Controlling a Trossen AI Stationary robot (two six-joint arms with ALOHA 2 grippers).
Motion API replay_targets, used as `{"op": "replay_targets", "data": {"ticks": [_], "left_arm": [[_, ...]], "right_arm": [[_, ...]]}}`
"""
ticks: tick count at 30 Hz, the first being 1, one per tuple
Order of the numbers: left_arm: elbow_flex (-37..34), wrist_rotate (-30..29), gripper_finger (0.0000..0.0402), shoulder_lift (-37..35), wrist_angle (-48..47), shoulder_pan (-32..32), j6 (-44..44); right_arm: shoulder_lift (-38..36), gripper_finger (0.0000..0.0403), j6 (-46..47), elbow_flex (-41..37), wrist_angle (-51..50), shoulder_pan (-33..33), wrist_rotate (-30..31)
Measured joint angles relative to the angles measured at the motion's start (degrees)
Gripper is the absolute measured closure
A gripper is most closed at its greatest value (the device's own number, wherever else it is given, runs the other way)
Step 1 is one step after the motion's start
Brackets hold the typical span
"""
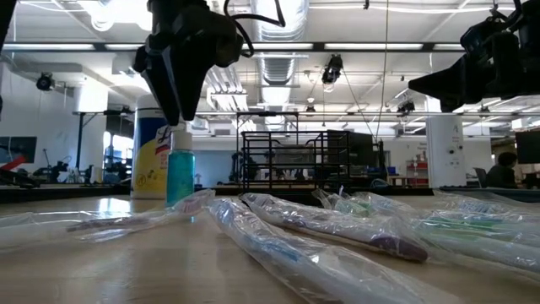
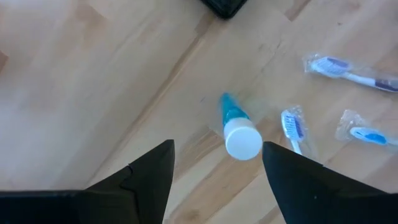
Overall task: Pick & Place toothbrushing station
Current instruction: Put the top blue mouthwash into the wire organizer
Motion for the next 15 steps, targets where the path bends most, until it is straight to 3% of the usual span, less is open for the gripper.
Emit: {"op": "replay_targets", "data": {"ticks": [6, 15], "left_arm": [[-0.1, 1.0, 0.0154, 0.3, 1.7, -0.1, -4.2], [-0.2, 3.0, 0.0154, 0.2, 3.4, 0.0, -3.5]], "right_arm": [[0.0, 0.0394, 0.0, 0.0, -0.1, 0.0, 0.0], [0.0, 0.0394, 0.0, 0.0, -0.3, 0.0, 0.0]]}}
